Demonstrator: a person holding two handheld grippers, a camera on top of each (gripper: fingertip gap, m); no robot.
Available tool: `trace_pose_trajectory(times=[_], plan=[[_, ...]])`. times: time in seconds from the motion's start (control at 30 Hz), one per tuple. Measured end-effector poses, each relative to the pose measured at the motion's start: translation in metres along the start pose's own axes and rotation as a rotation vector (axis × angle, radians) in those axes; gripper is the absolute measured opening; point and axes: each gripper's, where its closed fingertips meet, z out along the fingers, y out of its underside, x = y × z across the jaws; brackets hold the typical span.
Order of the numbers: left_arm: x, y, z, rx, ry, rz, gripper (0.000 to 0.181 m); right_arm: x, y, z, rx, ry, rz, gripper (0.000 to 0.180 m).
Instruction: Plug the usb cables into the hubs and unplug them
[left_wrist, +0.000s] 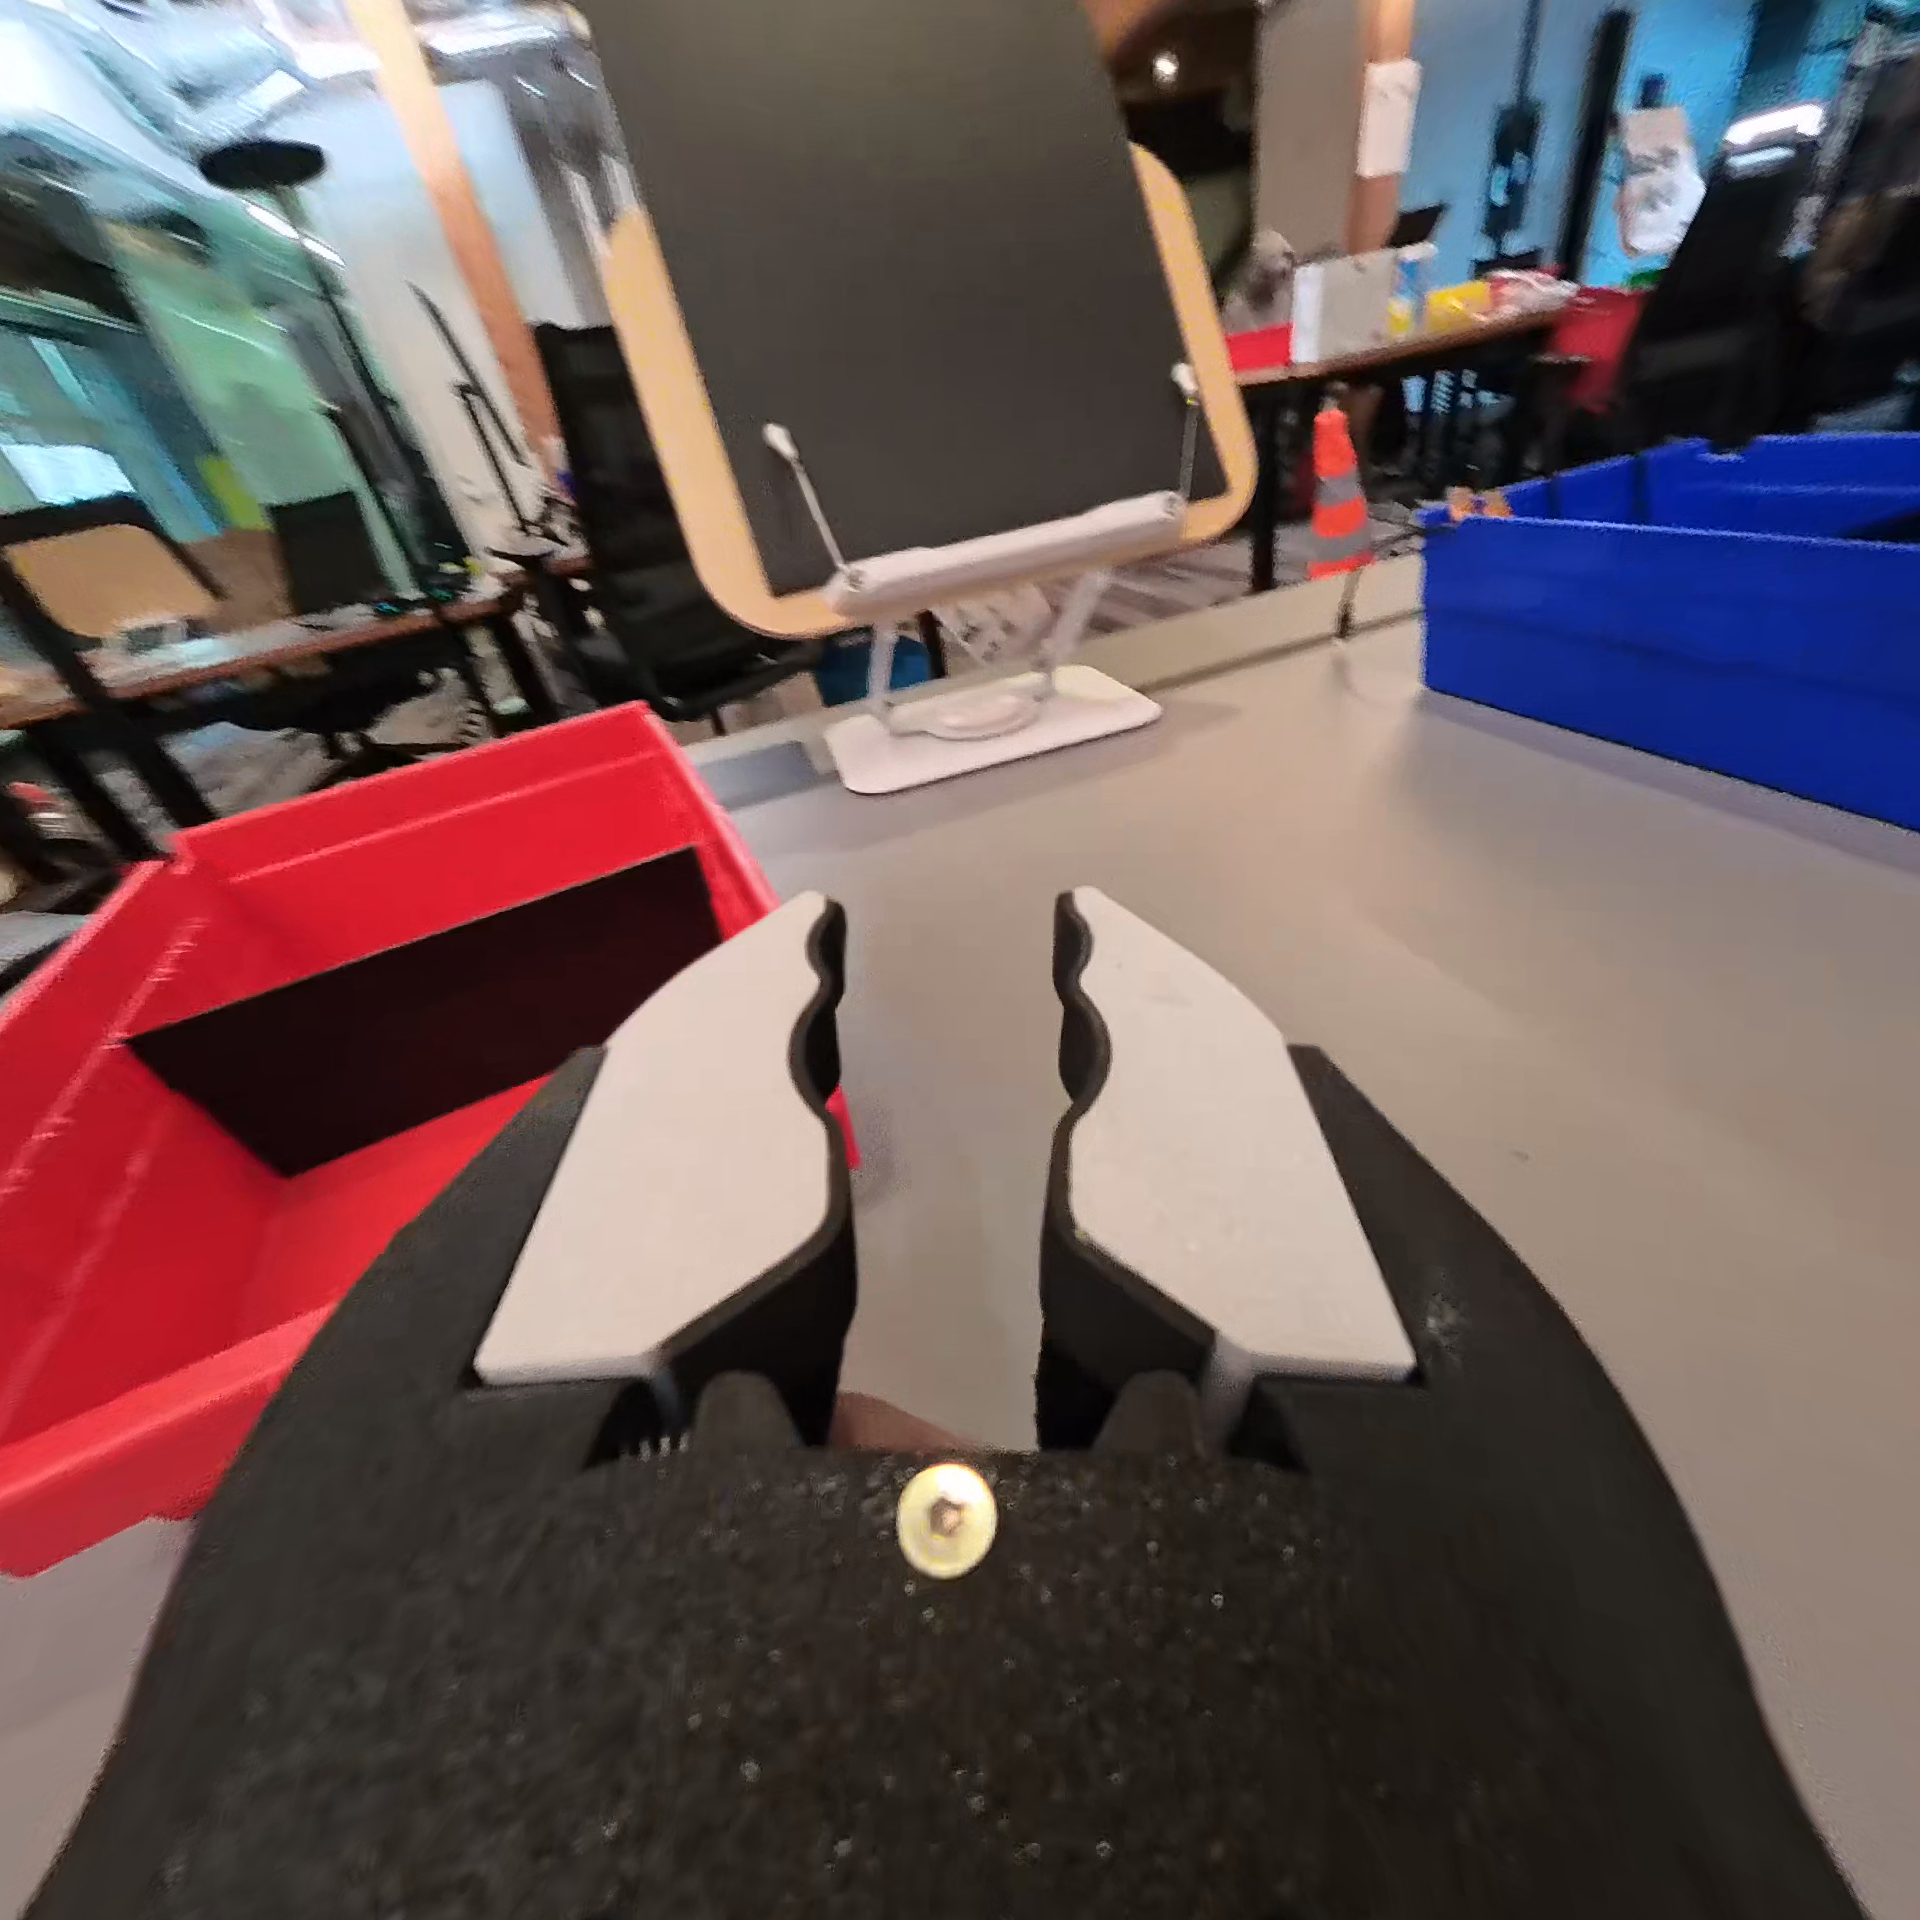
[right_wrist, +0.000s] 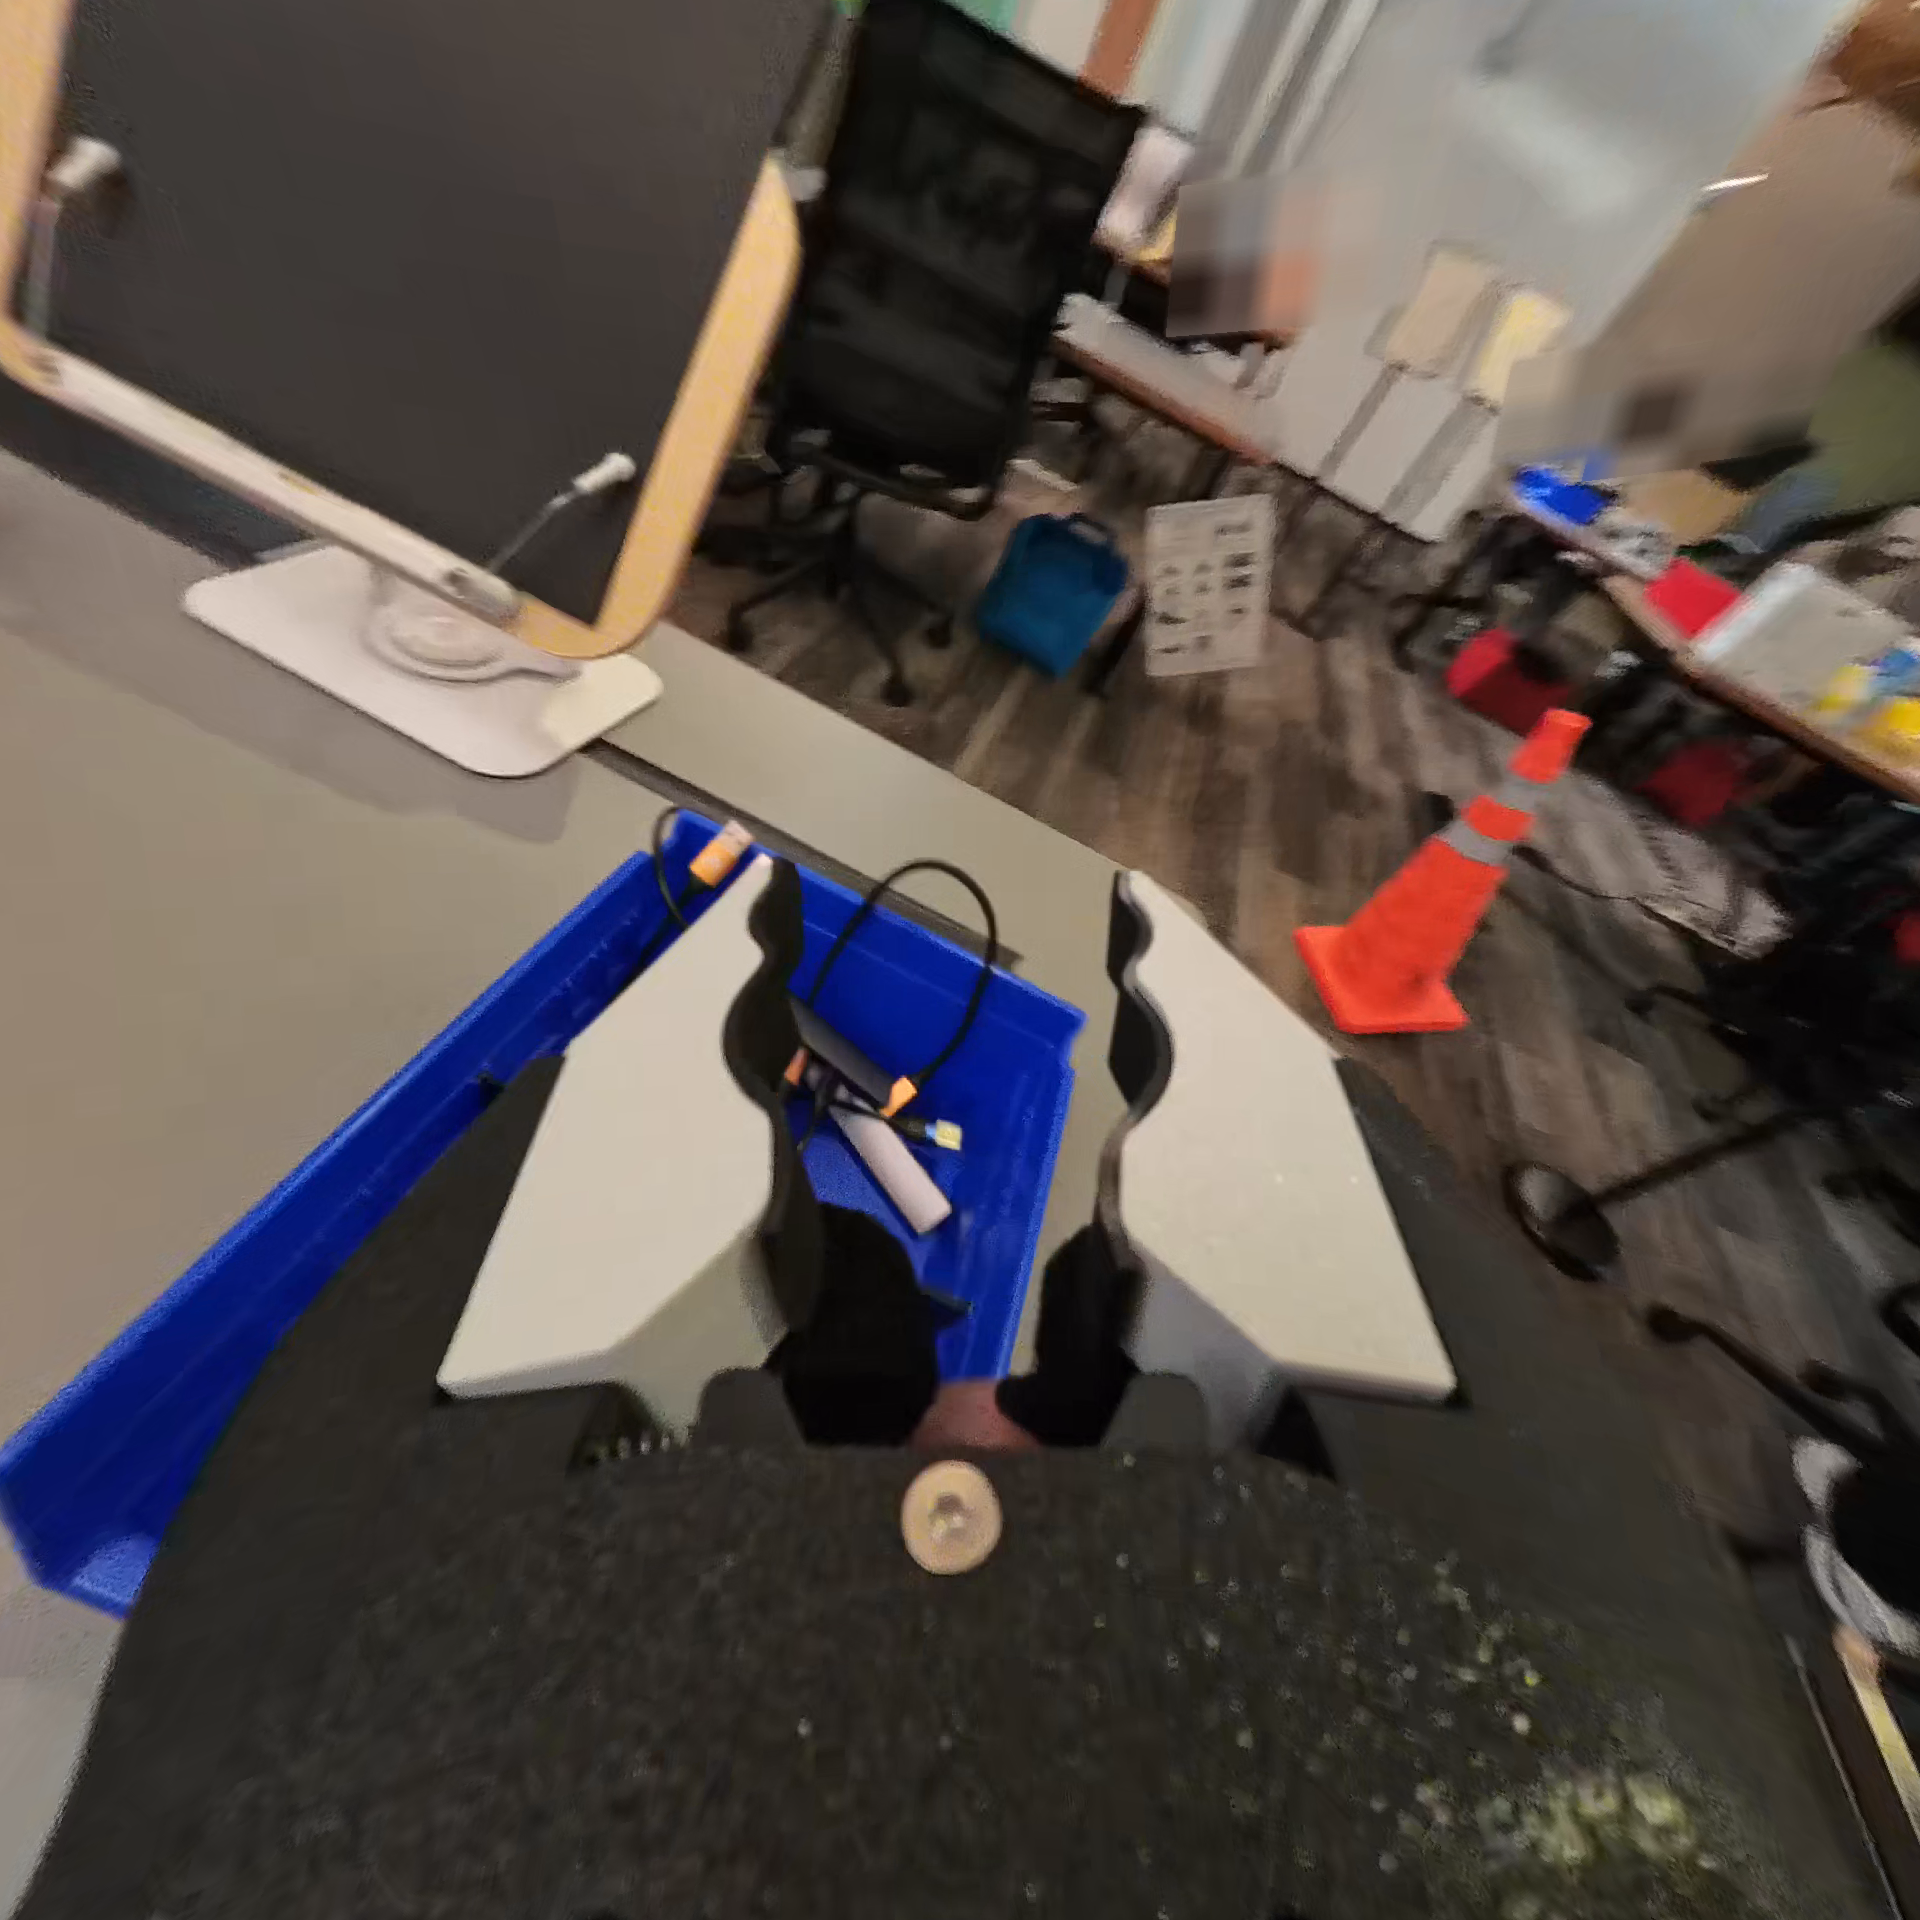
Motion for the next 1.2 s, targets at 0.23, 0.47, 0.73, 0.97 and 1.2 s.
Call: trace_pose_trajectory(times=[0.23,0.47,0.73,0.97,1.2], plan=[[-0.032,0.011,-0.006,-0.105,-0.149,0.011,0.041,-0.1,0.096,-0.059,-0.087,0.084,0.304,0.065],[-0.055,0.038,-0.032,-0.245,-0.146,-0.103,0.028,-0.19,0.18,-0.086,-0.216,0.035,0.262,0.055],[-0.074,0.054,-0.026,-0.293,-0.151,-0.127,0.027,-0.163,0.182,-0.081,-0.175,0.084,0.278,0.051],[-0.071,0.054,-0.025,-0.295,-0.153,-0.089,0.028,-0.153,0.186,-0.075,-0.172,0.063,0.394,0.051],[-0.068,0.057,-0.026,-0.315,-0.13,-0.113,0.028,-0.149,0.183,-0.078,-0.151,0.061,0.433,0.051]])
